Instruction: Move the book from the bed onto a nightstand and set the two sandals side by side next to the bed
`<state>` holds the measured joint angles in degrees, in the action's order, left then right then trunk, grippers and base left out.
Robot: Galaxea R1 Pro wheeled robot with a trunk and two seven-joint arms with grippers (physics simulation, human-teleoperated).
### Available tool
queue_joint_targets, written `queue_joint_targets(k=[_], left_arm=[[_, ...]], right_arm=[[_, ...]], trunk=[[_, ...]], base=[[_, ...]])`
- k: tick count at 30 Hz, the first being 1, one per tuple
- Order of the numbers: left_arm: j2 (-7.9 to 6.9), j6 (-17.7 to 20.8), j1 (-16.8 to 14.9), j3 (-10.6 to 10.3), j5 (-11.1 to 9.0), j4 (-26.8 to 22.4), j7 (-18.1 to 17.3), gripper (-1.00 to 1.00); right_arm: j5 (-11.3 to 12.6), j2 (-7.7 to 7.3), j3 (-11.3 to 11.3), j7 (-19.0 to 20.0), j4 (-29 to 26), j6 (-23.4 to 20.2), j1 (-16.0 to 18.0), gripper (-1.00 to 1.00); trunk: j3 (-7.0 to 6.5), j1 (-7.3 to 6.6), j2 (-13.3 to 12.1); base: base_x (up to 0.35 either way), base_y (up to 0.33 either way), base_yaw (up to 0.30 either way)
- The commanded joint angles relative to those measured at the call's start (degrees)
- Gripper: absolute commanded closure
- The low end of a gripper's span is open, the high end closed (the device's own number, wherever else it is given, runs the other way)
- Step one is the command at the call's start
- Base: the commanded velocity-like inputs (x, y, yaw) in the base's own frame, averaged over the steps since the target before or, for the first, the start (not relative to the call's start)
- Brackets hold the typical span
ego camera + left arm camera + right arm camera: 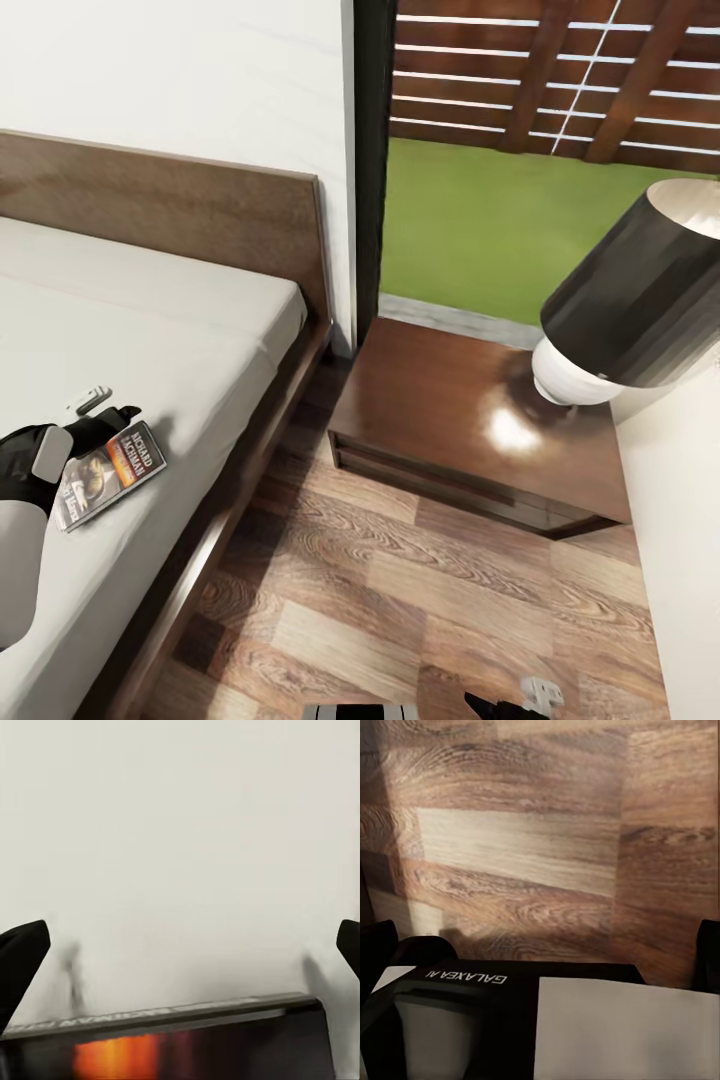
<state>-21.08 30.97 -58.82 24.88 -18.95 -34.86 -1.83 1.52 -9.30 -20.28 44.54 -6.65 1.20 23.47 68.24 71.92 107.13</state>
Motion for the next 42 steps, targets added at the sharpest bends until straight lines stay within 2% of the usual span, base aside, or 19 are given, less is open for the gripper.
queue_joint_targets(k=[1, 42], left_arm=[[0.03, 0.59, 0.02, 0.25, 0.05, 0.08, 0.07, -1.0], [0.07, 0.58, 0.02, 0.2, 0.05, 0.08, -0.02, -1.0]], right_arm=[[0.15, -0.02, 0.06, 0.18, 0.06, 0.12, 0.03, -1.0], [0.15, -0.02, 0.06, 0.16, 0.06, 0.12, 0.03, -1.0]], trunk=[[0.04, -0.02, 0.01], [0.04, -0.02, 0.01]], base=[[-0.12, 0.0, 0.0], [-0.005, -0.012, 0.0]])
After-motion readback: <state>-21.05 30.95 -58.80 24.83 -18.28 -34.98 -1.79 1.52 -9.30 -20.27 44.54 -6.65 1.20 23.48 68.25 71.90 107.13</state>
